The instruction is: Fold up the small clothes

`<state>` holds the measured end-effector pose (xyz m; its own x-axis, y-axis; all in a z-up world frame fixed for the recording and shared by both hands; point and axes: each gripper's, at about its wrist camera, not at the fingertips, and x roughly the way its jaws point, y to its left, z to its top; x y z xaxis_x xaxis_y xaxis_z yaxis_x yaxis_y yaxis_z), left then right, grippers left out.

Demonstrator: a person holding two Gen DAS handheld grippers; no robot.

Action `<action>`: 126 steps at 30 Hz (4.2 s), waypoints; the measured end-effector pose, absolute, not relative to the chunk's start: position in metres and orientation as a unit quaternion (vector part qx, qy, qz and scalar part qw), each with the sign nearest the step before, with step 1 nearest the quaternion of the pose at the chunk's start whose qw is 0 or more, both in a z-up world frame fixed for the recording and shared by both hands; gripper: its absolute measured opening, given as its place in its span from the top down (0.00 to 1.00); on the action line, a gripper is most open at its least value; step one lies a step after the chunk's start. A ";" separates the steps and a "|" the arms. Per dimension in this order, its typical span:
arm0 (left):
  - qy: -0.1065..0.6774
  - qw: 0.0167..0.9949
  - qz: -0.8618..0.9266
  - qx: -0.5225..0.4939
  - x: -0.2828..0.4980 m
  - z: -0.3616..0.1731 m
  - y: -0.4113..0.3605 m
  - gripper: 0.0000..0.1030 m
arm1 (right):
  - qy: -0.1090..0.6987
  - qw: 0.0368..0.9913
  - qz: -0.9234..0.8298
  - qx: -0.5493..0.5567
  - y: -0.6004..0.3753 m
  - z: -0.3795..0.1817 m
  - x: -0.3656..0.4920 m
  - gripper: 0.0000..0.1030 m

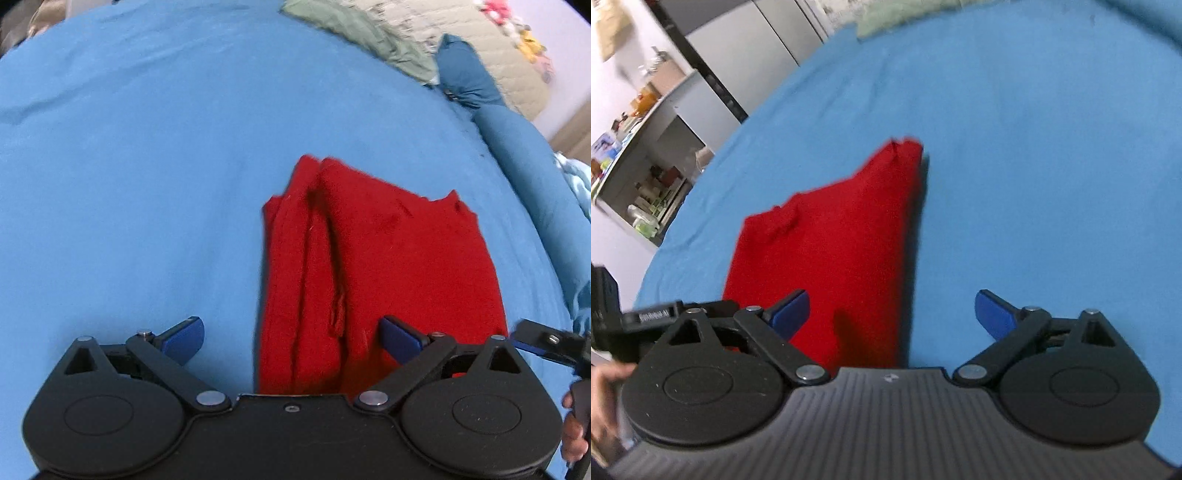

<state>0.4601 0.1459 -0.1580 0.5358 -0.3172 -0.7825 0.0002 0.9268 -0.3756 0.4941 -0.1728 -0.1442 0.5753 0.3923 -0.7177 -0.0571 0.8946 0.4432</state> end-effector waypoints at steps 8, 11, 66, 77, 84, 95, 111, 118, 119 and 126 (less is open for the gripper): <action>0.478 0.854 -0.133 -0.157 0.467 -0.153 0.134 0.55 | 0.450 0.853 0.161 0.209 -0.150 -0.173 0.509 0.53; 0.475 0.858 -0.127 -0.148 0.465 -0.138 0.125 0.72 | 0.426 0.871 0.155 0.192 -0.144 -0.159 0.500 0.61; 0.343 0.934 -0.095 0.016 0.155 -0.016 0.003 0.00 | 0.309 0.948 0.016 0.073 -0.230 -0.036 0.155 0.00; 0.344 0.936 -0.046 0.058 0.039 0.006 0.008 0.00 | 0.325 0.942 -0.042 0.072 -0.176 0.013 0.046 0.00; 0.347 0.935 -0.044 0.065 0.006 0.000 0.009 0.00 | 0.362 0.929 -0.064 0.038 -0.152 0.001 0.006 0.00; 0.338 0.938 -0.042 0.072 -0.005 -0.003 0.008 0.00 | 0.376 0.923 -0.076 0.035 -0.147 -0.008 -0.014 0.00; 0.323 0.942 -0.044 0.077 -0.012 -0.002 0.007 0.00 | 0.381 0.920 -0.079 0.037 -0.143 -0.009 -0.017 0.00; 0.319 0.944 -0.044 0.074 -0.013 0.000 0.011 0.00 | 0.380 0.921 -0.080 0.039 -0.142 -0.009 -0.017 0.00; 0.319 0.944 -0.045 0.074 -0.014 0.000 0.011 0.00 | 0.380 0.921 -0.080 0.039 -0.142 -0.009 -0.017 0.00; 0.316 0.944 -0.050 0.075 -0.014 0.002 0.012 0.00 | 0.377 0.922 -0.082 0.037 -0.137 -0.009 -0.018 0.00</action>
